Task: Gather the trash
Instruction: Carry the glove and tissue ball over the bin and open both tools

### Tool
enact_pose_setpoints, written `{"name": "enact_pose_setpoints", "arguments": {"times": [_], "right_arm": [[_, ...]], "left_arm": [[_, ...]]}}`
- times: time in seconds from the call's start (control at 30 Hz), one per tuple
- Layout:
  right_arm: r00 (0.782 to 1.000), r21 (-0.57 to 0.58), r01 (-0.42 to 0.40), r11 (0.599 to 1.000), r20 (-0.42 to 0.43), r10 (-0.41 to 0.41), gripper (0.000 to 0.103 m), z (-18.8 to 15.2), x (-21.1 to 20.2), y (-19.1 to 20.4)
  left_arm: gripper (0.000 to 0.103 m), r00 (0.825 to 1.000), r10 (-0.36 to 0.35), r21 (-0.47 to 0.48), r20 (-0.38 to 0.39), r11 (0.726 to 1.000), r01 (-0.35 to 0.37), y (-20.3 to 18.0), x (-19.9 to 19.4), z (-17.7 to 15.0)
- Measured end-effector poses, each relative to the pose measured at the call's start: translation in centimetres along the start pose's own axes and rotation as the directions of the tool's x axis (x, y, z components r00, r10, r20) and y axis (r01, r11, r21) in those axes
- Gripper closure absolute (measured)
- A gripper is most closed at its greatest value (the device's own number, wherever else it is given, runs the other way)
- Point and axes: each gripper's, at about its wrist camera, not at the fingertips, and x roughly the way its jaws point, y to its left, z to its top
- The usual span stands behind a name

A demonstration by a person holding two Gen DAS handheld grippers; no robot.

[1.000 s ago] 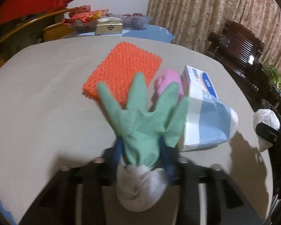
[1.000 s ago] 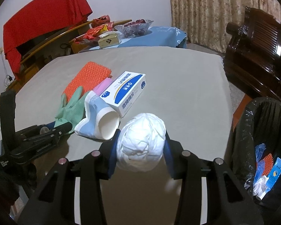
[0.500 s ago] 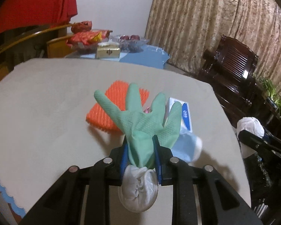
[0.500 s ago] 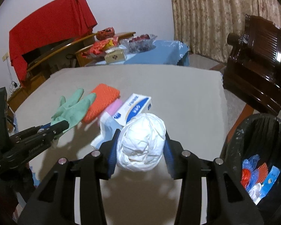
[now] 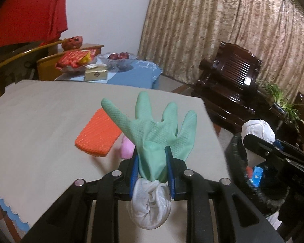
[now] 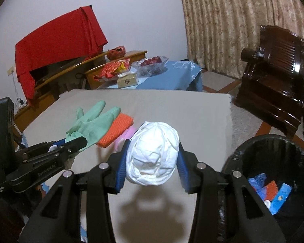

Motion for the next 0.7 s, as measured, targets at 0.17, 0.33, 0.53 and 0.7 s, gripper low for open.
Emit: {"name": "enact_pose_setpoints", "arguments": {"times": [0.17, 0.33, 0.53, 0.7], "right_arm": [[0.999, 0.000, 0.033, 0.999, 0.036, -0.033, 0.062, 0.3, -3.1, -1.2], [0.995, 0.008, 0.080, 0.997, 0.065, -0.080, 0.062, 0.2, -5.7, -3.0], [0.985, 0.048, 0.142, 0.989, 0.090, -0.146, 0.062, -0.2, -7.9, -5.8], [0.976, 0.071, 0.186, 0.980, 0.102, -0.192, 0.062, -0.7, -9.2, -7.7]], "left_arm": [[0.079, 0.999, -0.040, 0.027, 0.018, 0.999, 0.039, -2.5, -1.2, 0.6], [0.079, 0.996, -0.089, 0.062, 0.031, 0.994, 0.087, -5.1, -1.8, 1.1], [0.079, 0.989, -0.143, 0.105, 0.030, 0.985, 0.139, -8.2, -1.7, 1.3], [0.079, 0.984, -0.177, 0.128, 0.020, 0.977, 0.173, -10.3, -1.6, 1.2]]}}
